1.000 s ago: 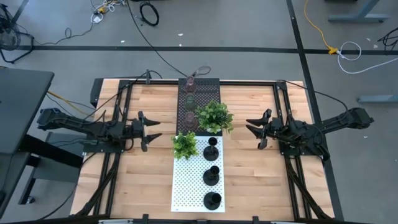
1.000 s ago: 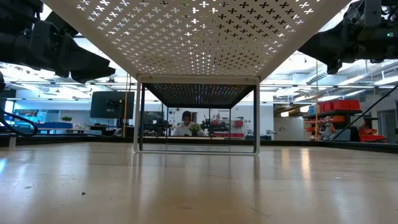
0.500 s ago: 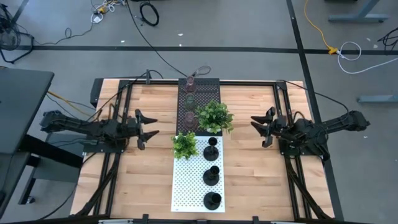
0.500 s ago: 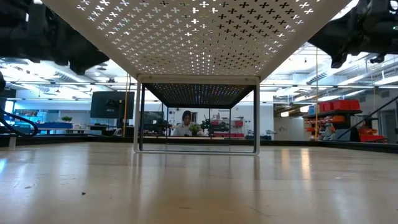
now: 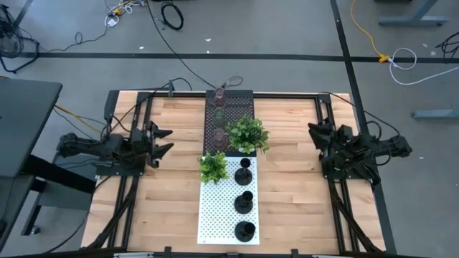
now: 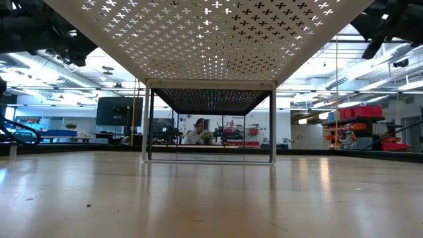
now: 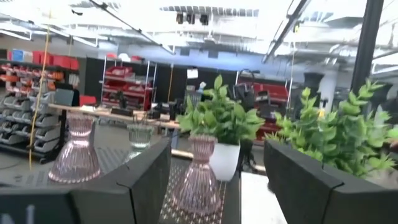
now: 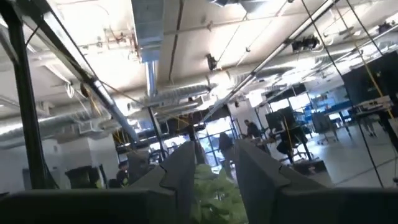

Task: Pick & Place candle stick holders
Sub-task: Return to Home Position

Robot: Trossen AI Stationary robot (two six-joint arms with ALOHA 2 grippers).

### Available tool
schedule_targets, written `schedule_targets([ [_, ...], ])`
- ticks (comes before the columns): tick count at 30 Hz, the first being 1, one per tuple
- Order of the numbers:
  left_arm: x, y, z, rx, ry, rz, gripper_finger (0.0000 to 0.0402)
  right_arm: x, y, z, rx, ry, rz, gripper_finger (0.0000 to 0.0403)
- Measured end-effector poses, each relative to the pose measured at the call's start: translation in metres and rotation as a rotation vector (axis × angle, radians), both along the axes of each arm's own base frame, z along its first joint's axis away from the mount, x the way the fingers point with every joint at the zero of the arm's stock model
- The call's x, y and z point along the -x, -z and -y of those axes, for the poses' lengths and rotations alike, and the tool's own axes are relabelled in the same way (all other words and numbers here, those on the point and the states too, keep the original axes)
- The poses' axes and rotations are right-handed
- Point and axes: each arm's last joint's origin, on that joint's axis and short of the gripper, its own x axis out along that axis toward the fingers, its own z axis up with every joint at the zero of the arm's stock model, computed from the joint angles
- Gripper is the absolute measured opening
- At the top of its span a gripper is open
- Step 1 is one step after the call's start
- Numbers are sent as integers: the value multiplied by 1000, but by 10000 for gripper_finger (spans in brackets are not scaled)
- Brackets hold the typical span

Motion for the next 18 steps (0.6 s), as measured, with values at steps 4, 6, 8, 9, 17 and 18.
schedule_targets([
  [4,0,-1,-2,-2,-13,7,257,3,-4,1,-14,9,52,113],
  [6,0,-1,-3,-3,-25,13,257,3,-4,1,-18,17,51,113],
  [8,0,-1,-6,-4,-50,9,257,3,-4,2,-19,27,49,113],
  [9,0,0,-7,-6,-64,3,257,2,-3,2,-20,31,41,113],
  [17,0,0,-17,-5,-173,4,257,1,-1,2,-24,40,17,113],
  [18,0,0,-17,-4,-175,3,257,1,-1,2,-23,39,17,113],
])
